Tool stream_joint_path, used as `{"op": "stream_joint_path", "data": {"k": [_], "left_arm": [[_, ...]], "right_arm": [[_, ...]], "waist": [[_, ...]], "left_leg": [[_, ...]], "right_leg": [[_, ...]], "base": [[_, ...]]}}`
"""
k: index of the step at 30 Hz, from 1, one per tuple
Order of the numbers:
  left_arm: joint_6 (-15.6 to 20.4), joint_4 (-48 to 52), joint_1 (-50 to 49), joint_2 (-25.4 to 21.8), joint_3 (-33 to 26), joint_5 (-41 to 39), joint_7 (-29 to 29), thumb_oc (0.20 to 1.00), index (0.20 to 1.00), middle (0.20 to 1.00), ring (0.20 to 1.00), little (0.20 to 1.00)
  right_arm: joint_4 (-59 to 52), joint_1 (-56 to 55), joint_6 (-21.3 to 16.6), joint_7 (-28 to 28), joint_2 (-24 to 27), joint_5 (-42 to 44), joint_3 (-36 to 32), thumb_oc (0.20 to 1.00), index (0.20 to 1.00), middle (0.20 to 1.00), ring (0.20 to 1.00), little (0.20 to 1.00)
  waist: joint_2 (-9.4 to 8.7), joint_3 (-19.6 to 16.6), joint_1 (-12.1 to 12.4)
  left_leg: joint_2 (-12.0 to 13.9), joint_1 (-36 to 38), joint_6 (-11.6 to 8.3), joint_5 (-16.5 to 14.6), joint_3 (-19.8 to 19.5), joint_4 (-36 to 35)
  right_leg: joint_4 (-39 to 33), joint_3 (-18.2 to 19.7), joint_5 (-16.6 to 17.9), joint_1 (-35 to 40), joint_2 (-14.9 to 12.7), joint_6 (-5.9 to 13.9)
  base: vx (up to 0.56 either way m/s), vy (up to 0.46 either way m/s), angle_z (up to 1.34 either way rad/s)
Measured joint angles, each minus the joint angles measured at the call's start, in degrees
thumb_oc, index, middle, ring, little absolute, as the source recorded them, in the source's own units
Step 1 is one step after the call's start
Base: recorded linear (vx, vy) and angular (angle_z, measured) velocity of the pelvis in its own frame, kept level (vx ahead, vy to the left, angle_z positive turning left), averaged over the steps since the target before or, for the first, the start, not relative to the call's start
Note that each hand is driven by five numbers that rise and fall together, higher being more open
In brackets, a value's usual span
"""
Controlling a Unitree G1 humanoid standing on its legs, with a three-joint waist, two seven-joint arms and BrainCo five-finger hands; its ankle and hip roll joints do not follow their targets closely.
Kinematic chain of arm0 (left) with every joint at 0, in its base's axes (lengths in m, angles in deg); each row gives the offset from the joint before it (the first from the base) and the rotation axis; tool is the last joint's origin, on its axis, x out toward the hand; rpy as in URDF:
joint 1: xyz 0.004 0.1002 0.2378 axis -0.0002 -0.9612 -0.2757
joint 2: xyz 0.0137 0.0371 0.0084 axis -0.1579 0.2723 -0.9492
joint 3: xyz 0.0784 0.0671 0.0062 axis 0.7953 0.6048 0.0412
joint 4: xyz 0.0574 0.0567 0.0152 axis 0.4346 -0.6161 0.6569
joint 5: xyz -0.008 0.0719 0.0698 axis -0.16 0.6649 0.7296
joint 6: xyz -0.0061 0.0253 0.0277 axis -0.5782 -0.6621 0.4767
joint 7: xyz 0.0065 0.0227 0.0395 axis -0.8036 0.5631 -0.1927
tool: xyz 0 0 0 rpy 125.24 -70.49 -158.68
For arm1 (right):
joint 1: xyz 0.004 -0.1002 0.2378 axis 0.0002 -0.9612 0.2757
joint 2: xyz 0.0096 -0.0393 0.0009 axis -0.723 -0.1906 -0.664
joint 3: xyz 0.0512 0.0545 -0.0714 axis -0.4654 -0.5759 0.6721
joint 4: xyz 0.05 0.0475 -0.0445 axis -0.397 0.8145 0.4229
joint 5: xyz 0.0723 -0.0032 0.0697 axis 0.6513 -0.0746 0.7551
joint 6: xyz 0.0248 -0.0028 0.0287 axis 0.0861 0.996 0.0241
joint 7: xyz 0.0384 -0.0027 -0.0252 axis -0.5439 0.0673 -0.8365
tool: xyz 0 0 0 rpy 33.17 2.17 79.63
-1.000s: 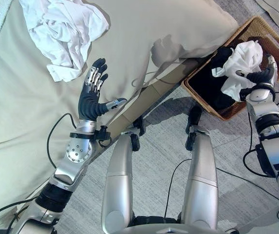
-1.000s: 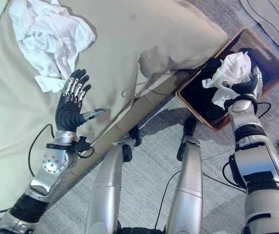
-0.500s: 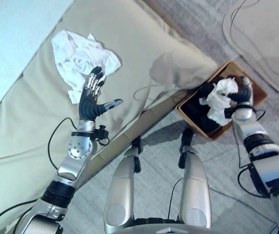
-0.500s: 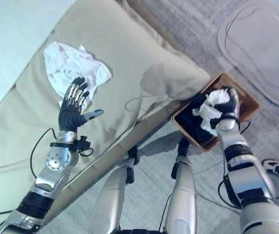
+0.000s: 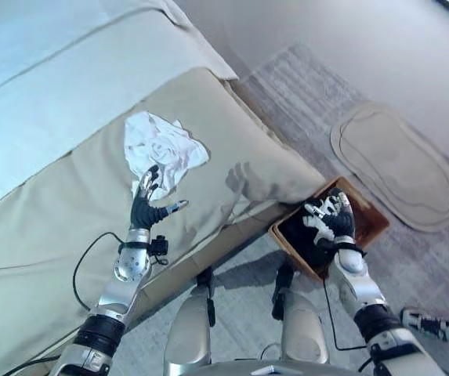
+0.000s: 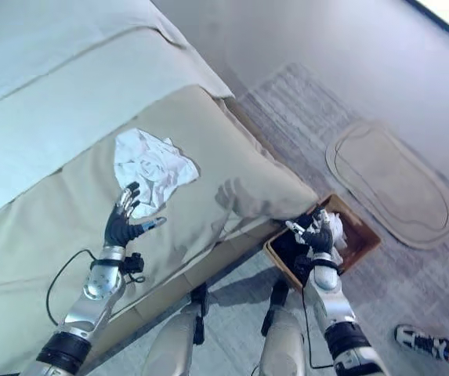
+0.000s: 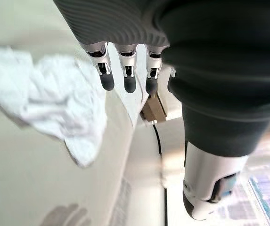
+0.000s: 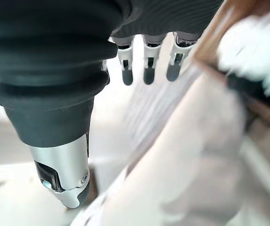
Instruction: Pick up clothes into the bucket
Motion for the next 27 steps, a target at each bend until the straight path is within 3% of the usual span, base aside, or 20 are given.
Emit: {"op": "stream_joint_path", "data": {"k": [3,4,10,14,17,22,25,26,27], "left_arm": [[-0.34,-0.54,-2.17,0.00,-0.35,2.89,0.86,1.000,1.000,1.000,1.000,1.000],[-0.76,-0.56,-3.43,0.08,-1.17,4.41,1.16,1.000,1.000,1.000,1.000,1.000],[-2.19,-0.77,-4.99,-2.21,-3.81,12.72,2.31,1.000,1.000,1.000,1.000,1.000],[-2.38,-0.73,-5.53,-2.29,-5.47,14.61,3.04,1.000,1.000,1.000,1.000,1.000],[-2.40,-0.74,-6.33,-2.30,-6.87,14.59,3.39,1.000,1.000,1.000,1.000,1.000],[-2.58,-0.74,-7.81,-2.09,-6.86,14.56,3.33,1.000,1.000,1.000,1.000,1.000],[-3.35,-1.06,-8.13,-1.61,-6.67,14.65,3.10,1.000,1.000,1.000,1.000,1.000],[-3.51,-1.49,-7.99,-1.23,-6.51,14.68,2.93,1.000,1.000,1.000,1.000,1.000],[-3.48,-1.74,-7.92,-1.31,-6.23,14.76,2.82,1.000,1.000,1.000,1.000,1.000]], "right_arm": [[-1.30,-1.79,-0.02,-2.05,-1.06,0.60,1.24,1.000,1.000,1.000,1.000,1.000],[-2.30,-2.37,0.03,-2.66,-1.70,1.08,2.03,1.000,1.000,1.000,1.000,1.000],[-3.79,-2.17,0.09,-6.49,-2.70,1.47,7.41,1.000,1.000,1.000,1.000,1.000],[-3.58,-1.22,0.14,-6.87,-4.55,0.49,7.88,1.000,1.000,1.000,1.000,1.000],[-2.61,-1.14,0.47,-7.24,-6.18,0.43,8.22,1.000,1.000,1.000,1.000,1.000],[-2.08,-1.62,0.71,-7.12,-5.73,0.35,7.52,1.000,1.000,1.000,1.000,1.000],[-1.95,-3.30,1.02,-7.11,-4.38,0.35,7.22,1.000,1.000,1.000,1.000,1.000],[-2.17,-4.51,1.16,-7.13,-3.70,0.36,6.78,1.000,1.000,1.000,1.000,1.000],[-2.29,-6.95,1.36,-7.01,-3.38,0.37,6.13,1.000,1.000,1.000,1.000,1.000]], "waist": [[-0.52,-2.49,0.46],[-0.71,-3.37,2.19],[-2.34,-5.84,5.83],[-3.71,-6.74,6.57],[-6.02,-8.25,7.11],[-7.14,-8.96,7.56],[-6.89,-9.05,6.77],[-6.15,-9.05,5.43],[-5.75,-9.41,4.27]], "left_leg": [[-0.39,2.06,0.02,-0.02,-1.44,-1.00],[-0.53,2.80,-0.03,-0.01,-1.93,-1.47],[-1.29,4.05,-0.18,-0.18,-4.68,-1.69],[-1.86,5.10,-0.18,-0.28,-4.77,-2.26],[-2.05,5.36,-0.26,-0.22,-4.61,-2.72],[-2.81,5.57,0.65,-1.02,-4.27,-2.21],[-5.44,5.72,3.02,-3.80,-3.92,0.40],[-5.66,5.75,4.84,-4.92,-4.68,1.82],[-6.63,7.26,4.82,-4.99,-5.09,1.54]], "right_leg": [[-1.58,-1.79,-0.05,3.41,-0.04,0.31],[-2.56,-2.76,0.04,4.82,-0.02,0.50],[-5.14,-6.30,-0.09,9.31,-0.03,1.00],[-5.79,-6.56,-0.03,10.55,-0.46,1.09],[-6.36,-6.56,0.07,10.74,-0.52,1.22],[-5.92,-6.40,0.04,10.83,-1.39,1.29],[-1.09,-6.17,-0.05,11.20,-4.43,1.73],[3.75,-5.84,-0.07,10.58,-5.76,1.71],[9.46,-4.32,1.56,9.65,-7.53,1.11]], "base": [[0.14,0.047,0.32],[0.07,0.018,0.20],[0.10,0.060,0.28],[0.08,0.069,0.06],[0.07,0.087,-0.02],[0.07,0.136,-0.02],[0.13,0.266,0.20],[0.06,0.168,0.74],[0.06,0.162,0.74]]}}
